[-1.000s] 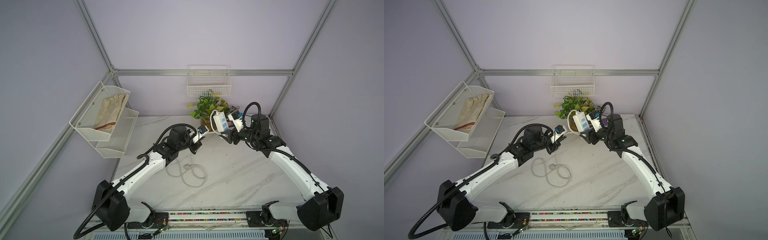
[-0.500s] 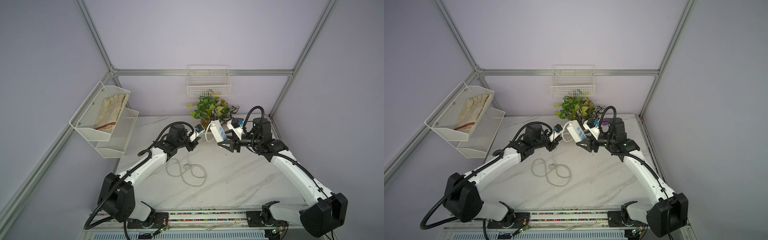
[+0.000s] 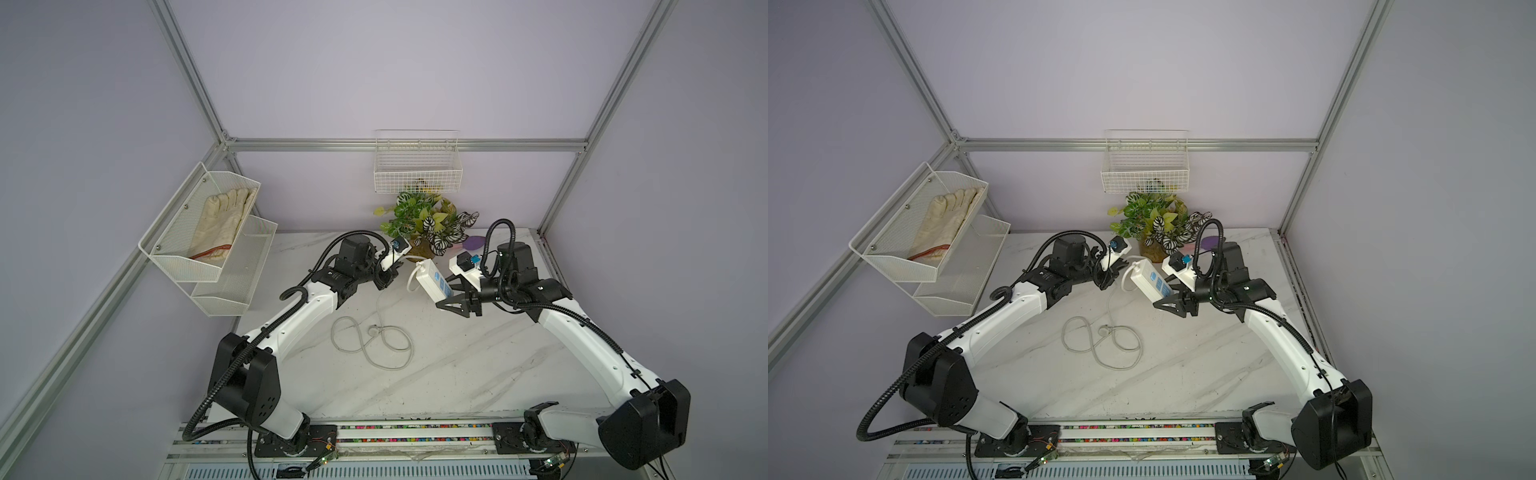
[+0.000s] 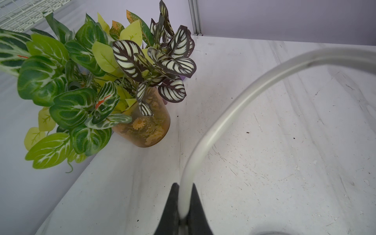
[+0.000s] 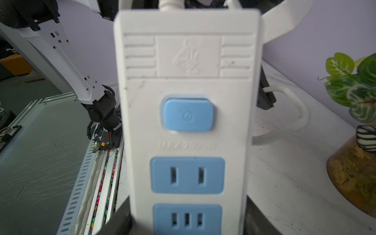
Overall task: Wrap the cord around the power strip
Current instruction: Wrap the power cord around the power strip.
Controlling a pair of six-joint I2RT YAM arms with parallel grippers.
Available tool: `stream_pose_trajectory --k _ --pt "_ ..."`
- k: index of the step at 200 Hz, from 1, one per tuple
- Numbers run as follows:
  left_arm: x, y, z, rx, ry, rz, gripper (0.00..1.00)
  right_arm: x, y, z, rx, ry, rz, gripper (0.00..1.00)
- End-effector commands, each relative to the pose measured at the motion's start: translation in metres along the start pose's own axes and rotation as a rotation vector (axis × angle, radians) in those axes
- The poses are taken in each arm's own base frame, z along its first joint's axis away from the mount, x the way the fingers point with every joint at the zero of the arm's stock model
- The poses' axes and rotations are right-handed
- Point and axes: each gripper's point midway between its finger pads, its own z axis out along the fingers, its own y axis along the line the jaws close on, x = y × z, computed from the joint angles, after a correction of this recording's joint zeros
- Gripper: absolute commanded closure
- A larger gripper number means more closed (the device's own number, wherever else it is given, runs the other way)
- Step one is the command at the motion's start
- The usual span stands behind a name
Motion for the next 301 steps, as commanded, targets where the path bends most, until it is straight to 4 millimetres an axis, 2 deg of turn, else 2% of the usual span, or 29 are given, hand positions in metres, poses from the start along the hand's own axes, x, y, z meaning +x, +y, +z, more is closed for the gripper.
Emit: stream_pose_trajectory --k 1,31,42,89,136,175,217,248,301 --pt "-0.029 0.013 0.0 -0.031 -0.06 0.061 1.0 0.011 0.011 0.011 -0.049 0.055 -0.046 1.0" --pt "-0.036 0.014 0.007 -0.049 -0.056 0.101 1.0 0.029 0.015 0.028 -0.065 0.163 -0.054 1.0" --pt "-0.039 0.016 0.007 -0.057 -0.059 0.109 1.0 0.04 0.01 0.036 -0.066 0.207 -0.028 1.0" --pt "-0.047 0.023 0.002 -0.087 -0.068 0.14 1.0 0.06 -0.009 0.041 0.025 0.303 0.019 1.0" --pt "-0.062 0.027 -0.011 -0.125 -0.09 0.172 1.0 0.076 -0.051 0.042 0.213 0.413 0.159 1.0" --pt "-0.071 0.015 -0.025 -0.165 -0.064 0.233 1.0 0.081 -0.086 0.047 0.338 0.453 0.296 1.0" --pt "-0.062 0.009 -0.041 -0.194 -0.021 0.169 1.0 0.072 -0.113 0.036 0.446 0.401 0.375 1.0" --pt "-0.048 0.004 -0.046 -0.195 0.024 0.11 1.0 0.043 -0.114 0.024 0.491 0.281 0.329 1.0" --pt "-0.039 -0.018 -0.041 -0.131 0.053 0.053 1.0 0.026 -0.124 0.015 0.555 0.215 0.357 1.0"
